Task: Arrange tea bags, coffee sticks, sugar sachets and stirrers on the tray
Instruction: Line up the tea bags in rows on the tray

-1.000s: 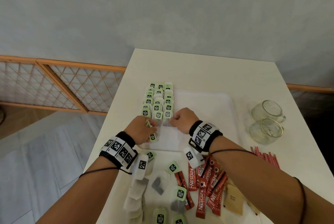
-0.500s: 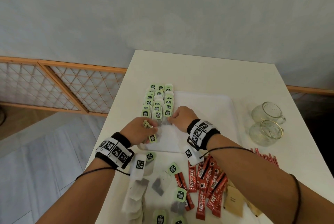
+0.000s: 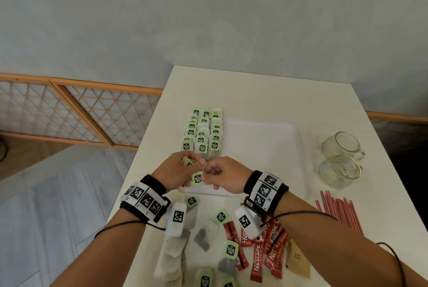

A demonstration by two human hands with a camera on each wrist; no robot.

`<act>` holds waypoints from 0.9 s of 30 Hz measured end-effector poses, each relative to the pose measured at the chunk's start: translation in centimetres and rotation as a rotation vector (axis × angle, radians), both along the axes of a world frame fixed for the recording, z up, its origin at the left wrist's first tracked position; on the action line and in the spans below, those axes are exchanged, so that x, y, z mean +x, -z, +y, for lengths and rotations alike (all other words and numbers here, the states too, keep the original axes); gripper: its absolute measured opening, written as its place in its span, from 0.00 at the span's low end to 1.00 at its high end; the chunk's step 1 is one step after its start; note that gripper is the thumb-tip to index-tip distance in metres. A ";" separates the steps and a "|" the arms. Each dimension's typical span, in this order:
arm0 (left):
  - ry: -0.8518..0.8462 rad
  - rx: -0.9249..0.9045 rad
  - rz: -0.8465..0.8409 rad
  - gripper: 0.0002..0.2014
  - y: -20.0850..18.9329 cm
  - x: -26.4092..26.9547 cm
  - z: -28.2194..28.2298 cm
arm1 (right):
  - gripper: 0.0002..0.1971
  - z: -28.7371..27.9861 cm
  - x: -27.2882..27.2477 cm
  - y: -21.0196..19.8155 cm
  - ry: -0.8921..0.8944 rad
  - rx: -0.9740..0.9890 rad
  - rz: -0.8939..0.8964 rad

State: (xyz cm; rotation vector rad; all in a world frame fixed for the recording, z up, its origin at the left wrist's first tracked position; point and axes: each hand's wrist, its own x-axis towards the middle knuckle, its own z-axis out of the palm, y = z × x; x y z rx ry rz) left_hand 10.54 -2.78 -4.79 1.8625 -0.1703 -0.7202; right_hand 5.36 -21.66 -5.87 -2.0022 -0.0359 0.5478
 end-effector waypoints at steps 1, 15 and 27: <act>-0.005 0.001 0.003 0.16 -0.2 0.0 0.0 | 0.10 -0.1 0.0 0.2 0.020 0.003 -0.003; 0.006 -0.033 0.003 0.10 -0.8 -1.1 1.0 | 0.10 -0.8 -0.6 0.0 0.104 0.035 -0.027; -0.054 0.005 0.000 0.12 -0.5 -1.3 1.0 | 0.12 -0.1 -0.5 0.5 0.075 0.011 -0.053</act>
